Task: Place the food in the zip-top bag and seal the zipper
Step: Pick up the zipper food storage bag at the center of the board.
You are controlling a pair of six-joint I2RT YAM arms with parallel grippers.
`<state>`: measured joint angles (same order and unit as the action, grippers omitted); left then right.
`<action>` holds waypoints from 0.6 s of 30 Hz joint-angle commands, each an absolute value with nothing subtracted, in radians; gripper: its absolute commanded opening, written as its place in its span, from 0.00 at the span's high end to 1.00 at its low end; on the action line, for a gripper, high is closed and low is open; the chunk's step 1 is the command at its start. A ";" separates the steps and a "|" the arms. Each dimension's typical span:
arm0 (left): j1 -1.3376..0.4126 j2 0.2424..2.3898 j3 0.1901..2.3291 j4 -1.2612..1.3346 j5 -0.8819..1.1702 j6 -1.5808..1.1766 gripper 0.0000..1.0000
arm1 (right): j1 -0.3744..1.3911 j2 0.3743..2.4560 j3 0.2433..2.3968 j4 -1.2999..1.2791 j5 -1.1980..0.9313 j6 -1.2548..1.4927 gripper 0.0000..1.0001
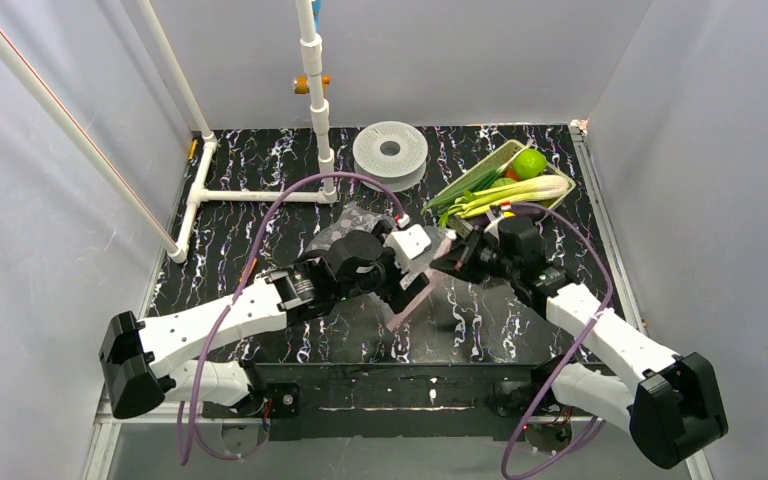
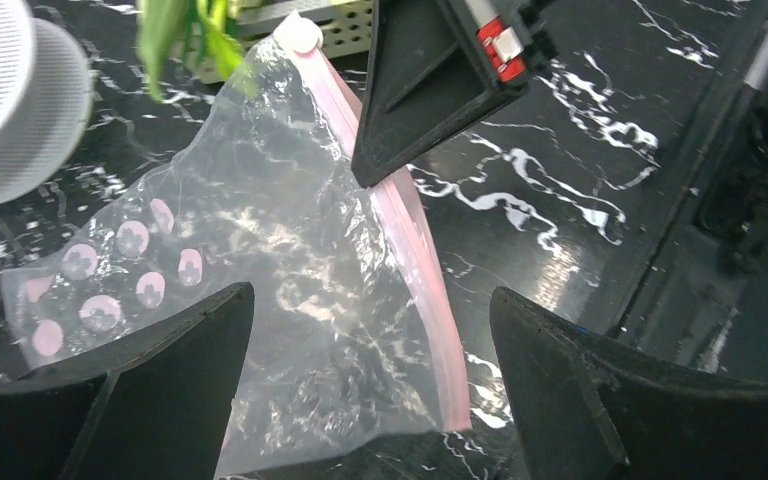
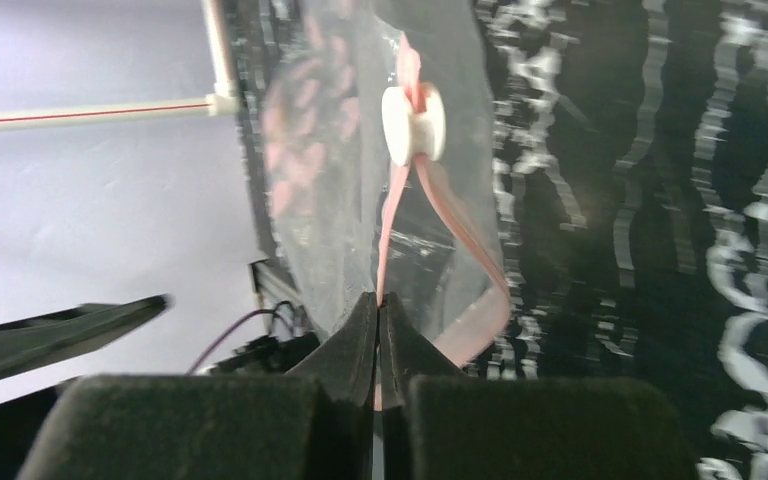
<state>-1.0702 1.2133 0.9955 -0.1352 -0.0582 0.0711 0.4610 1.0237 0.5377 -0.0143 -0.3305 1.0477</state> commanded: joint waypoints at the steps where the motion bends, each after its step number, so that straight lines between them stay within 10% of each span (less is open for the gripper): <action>1: -1.074 1.143 0.983 -0.113 -0.221 0.080 0.14 | 0.564 1.057 0.775 -0.175 -0.259 1.128 0.99; 9: -1.082 1.119 0.973 -0.102 -0.284 0.092 0.17 | 0.743 1.142 1.021 -0.479 0.064 1.381 0.99; 18: -1.127 1.168 0.988 -0.117 -0.449 0.162 0.51 | 0.860 1.207 1.159 -0.620 0.219 1.506 0.99</action>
<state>-1.1034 1.1568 0.9878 -0.1135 -0.3393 0.1158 0.8185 1.2041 1.0935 -0.5316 0.0952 1.4109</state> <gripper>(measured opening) 0.545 0.029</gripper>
